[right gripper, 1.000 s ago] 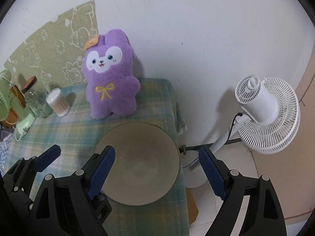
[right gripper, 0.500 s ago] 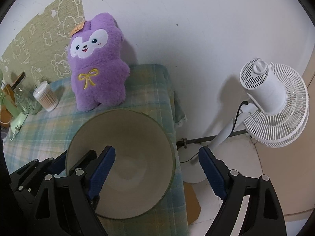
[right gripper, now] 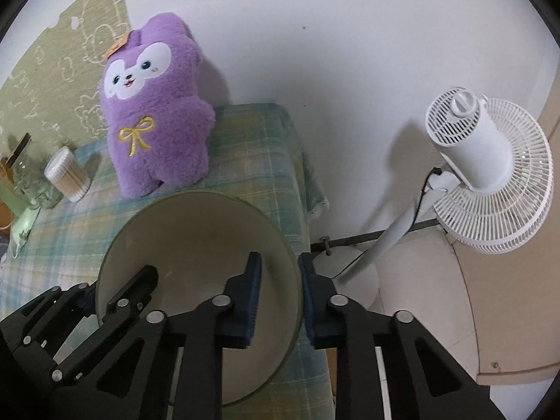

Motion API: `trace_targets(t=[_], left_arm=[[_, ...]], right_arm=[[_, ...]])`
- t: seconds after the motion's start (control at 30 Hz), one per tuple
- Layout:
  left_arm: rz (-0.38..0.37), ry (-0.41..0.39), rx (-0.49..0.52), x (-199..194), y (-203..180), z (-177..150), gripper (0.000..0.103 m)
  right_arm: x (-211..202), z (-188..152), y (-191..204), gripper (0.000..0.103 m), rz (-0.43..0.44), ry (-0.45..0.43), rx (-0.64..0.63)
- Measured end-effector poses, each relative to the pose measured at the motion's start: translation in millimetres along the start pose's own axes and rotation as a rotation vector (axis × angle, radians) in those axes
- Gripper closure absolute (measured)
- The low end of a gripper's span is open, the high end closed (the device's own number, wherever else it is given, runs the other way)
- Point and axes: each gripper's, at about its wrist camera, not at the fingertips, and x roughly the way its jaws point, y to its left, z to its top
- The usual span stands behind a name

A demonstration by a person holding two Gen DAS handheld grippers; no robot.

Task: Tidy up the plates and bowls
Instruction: 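Grasp the rim of the cream bowl with the right gripper, then lift and carry the cream bowl with the right gripper toward the plates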

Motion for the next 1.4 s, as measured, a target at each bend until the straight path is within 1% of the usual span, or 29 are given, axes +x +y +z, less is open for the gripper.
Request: trace_targets(t=[0.27, 0.53, 0.8, 1.07, 1.4], left_arm=[[-0.005, 0.016, 0.010, -4, 0, -2, 0.090], [-0.014, 0.014, 0.006, -28, 8, -7, 0.089], [-0.025, -0.008, 0.002, -64, 19, -12, 0.089], [-0.034, -0.022, -0.010, -98, 25, -22, 0.089], [-0.037, -0.075, -0.008, -152, 36, -37, 0.089]], right_arm=[[-8, -5, 0, 0.082, 0.001, 0.025, 0.028], [-37, -11, 10, 0.083, -0.007, 0.007, 0.020], [-74, -16, 22, 0.083, -0.010, -0.012, 0.031], [-113, -29, 28, 0.083, -0.010, -0.034, 0.054], [-167, -45, 45, 0.083, -0.010, -0.081, 0.062]])
